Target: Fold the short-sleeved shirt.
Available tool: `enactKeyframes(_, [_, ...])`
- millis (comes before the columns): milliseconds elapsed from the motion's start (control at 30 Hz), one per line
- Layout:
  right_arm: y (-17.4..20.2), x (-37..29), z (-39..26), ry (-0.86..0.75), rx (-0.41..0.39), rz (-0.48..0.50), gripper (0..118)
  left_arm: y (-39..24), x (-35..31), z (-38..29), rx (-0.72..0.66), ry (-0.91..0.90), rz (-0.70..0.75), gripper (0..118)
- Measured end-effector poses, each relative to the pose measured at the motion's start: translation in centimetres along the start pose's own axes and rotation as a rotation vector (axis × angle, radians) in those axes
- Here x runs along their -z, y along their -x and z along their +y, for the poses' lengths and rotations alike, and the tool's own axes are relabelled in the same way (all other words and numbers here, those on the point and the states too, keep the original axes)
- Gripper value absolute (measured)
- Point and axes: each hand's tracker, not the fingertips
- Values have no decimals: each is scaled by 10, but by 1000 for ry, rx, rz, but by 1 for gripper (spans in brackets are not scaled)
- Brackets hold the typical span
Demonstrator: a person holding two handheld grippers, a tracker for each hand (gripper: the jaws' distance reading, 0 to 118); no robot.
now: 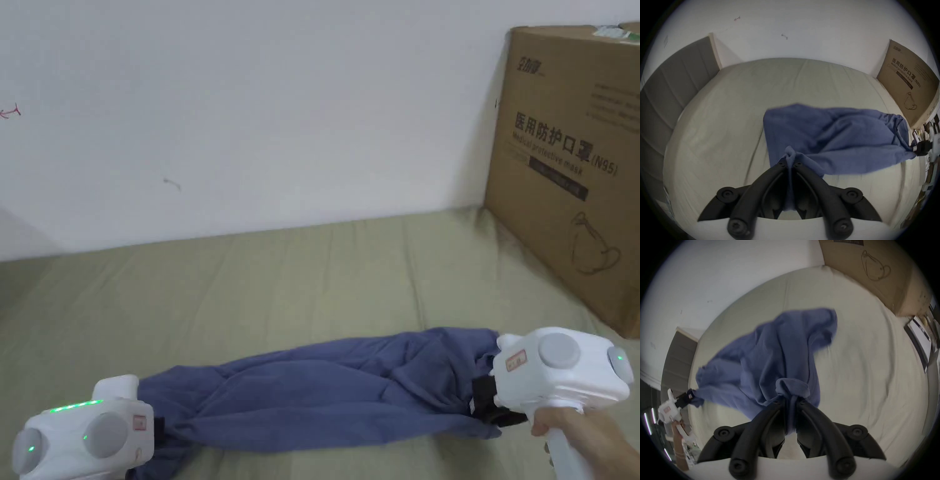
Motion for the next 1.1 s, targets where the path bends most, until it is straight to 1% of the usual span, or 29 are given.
enactKeyframes(33, [-5,-7,-14,-7,-5,11,11,6,-10,-12,-18,-9,-7,1])
enactKeyframes(67, [-10,-15,-26,-23,10,53,11,11,-19,-22,-39,-18,-15,1])
enactKeyframes(100, [-14,-26,-40,-34,41,87,11,14,-30,-32,-35,-11,-17,1])
enactKeyframes(133, [-19,-36,-54,-48,54,105,11,17,-43,-44,-24,-20,-12,1])
enactKeyframes(200, [-27,-53,-83,-54,42,119,11,20,-69,-70,9,-35,9,1])
enactKeyframes(300, [-36,-80,-127,-53,24,118,11,29,-110,-110,-5,-53,-7,1])
enactKeyframes(367, [-27,-101,-170,-51,5,125,11,34,-136,-141,-7,-55,-12,1])
enactKeyframes(467, [-36,-125,-222,-33,-18,129,12,43,-173,-192,7,-62,5,1])
enactKeyframes(500, [-48,-121,-238,-17,-33,123,11,44,-183,-209,16,-52,23,1])
enactKeyframes(567, [-55,-128,-272,8,-56,108,11,48,-198,-241,54,-29,31,1])
enactKeyframes(600, [-59,-130,-286,17,-58,107,11,50,-204,-257,65,-19,37,1])
enactKeyframes(633, [-54,-136,-307,34,-49,110,11,52,-210,-274,81,-8,33,1])
enactKeyframes(700, [-61,-139,-332,48,-31,127,11,55,-216,-297,63,23,43,1])
enactKeyframes(800, [-67,-143,-352,47,7,146,11,62,-223,-319,12,26,37,1])
enactKeyframes(867, [-69,-146,-354,15,38,166,12,64,-227,-324,-32,13,27,2])
enactKeyframes(933, [-62,-153,-352,-23,33,164,14,63,-230,-323,-37,2,22,6])
enactKeyframes(967, [-59,-156,-352,-43,16,158,25,63,-232,-323,-34,-5,29,21])
enactKeyframes(1000, [-55,-160,-352,-58,-7,147,37,63,-234,-322,-23,-9,46,46])
enactKeyframes(1033, [-65,-154,-348,-72,-35,125,56,63,-236,-321,-16,-9,53,75])
enactKeyframes(1067, [-63,-157,-348,-79,-63,114,85,65,-237,-320,-12,-6,54,103])
enactKeyframes(1100, [-60,-160,-348,-85,-85,107,96,67,-241,-319,-15,-2,45,107])
